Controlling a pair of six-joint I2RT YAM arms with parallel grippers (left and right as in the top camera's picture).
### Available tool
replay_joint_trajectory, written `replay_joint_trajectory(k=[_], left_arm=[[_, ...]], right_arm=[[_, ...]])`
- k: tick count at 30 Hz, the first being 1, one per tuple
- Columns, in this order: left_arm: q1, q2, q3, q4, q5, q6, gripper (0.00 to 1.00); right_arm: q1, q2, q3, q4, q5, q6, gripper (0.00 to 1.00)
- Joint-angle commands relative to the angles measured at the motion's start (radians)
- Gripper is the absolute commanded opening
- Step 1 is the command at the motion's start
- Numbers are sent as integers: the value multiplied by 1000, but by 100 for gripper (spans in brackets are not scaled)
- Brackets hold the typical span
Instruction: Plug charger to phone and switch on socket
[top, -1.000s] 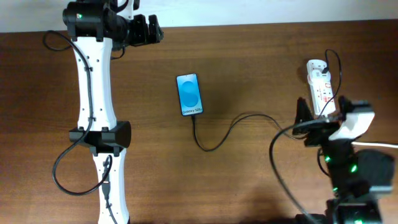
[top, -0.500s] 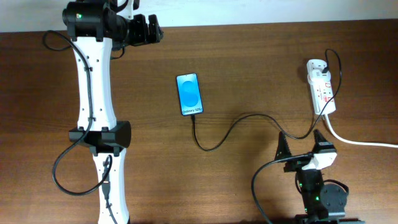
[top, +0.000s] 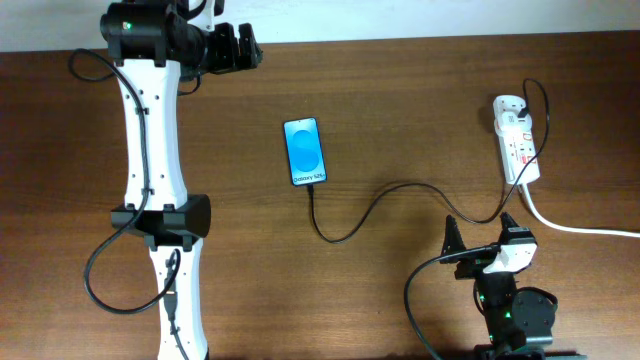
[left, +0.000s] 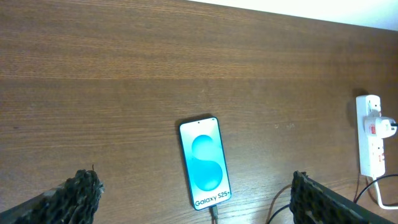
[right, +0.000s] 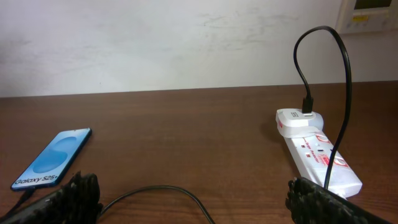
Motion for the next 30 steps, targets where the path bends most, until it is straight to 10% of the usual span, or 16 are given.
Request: replay_joint_trajectory(k=[1, 10, 17, 30], left_arm=[[-1, -22, 1, -1, -8, 9, 100], [1, -89, -142, -2, -102, 9, 99], [92, -650, -1113, 591, -113, 10, 99], [126, -1481, -2359, 1633, -112, 267, 100]], right_arm=[[7, -11, -5, -6, 12, 5, 98], [7, -11, -5, -6, 12, 5, 99], [7, -11, -5, -6, 12, 5, 98], [7, -11, -5, -6, 12, 5, 99]])
